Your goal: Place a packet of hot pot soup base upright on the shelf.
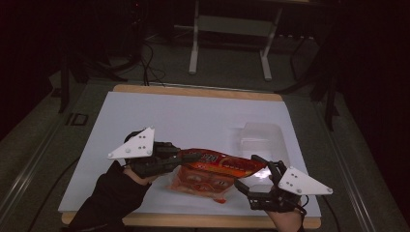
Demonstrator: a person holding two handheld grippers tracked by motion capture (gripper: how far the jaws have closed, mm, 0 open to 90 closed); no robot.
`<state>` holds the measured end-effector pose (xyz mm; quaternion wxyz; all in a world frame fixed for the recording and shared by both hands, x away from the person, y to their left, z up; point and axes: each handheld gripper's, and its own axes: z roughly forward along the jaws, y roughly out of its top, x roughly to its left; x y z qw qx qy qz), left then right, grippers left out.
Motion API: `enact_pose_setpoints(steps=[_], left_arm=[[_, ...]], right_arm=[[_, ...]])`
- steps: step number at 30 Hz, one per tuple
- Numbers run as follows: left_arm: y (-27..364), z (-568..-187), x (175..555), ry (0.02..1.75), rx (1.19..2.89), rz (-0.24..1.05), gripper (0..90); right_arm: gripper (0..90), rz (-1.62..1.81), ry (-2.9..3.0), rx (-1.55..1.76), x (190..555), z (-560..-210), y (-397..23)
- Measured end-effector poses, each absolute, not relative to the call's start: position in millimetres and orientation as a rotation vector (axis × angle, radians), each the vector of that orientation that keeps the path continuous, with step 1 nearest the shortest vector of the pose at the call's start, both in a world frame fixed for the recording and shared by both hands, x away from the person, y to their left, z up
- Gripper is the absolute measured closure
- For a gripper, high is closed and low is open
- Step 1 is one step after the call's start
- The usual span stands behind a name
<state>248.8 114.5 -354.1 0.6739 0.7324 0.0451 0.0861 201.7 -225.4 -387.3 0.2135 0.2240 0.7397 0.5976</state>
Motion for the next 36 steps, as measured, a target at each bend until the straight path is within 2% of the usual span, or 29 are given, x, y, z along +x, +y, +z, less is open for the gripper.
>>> enact_pose_setpoints(steps=[9, 17, 19, 20, 23, 36], left_arm=[[106, -360, 247, 0.095, 1.668, 0.192, 89.5], [105, -360, 246, 0.09, 1.677, 0.193, 89.5], [105, -360, 246, 0.091, 1.679, 0.191, 89.5], [105, -360, 247, 0.09, 1.685, 0.199, 89.5], [105, -361, 247, 0.095, 1.684, 0.198, 89.5], [116, -360, 255, 0.119, 1.664, 0.171, 88.4]], right_arm=[[42.6, 1.675, 2.135, 0.577, 204, -387, -216], [67.5, 1.701, 2.189, 0.537, 210, -388, -218], [68.9, 1.716, 2.194, 0.532, 211, -387, -218], [77.6, 1.709, 2.203, 0.507, 210, -384, -219], [89.0, 1.667, 2.231, 0.471, 209, -381, -216], [90.0, 1.706, 2.302, 0.407, 217, -370, -212]])
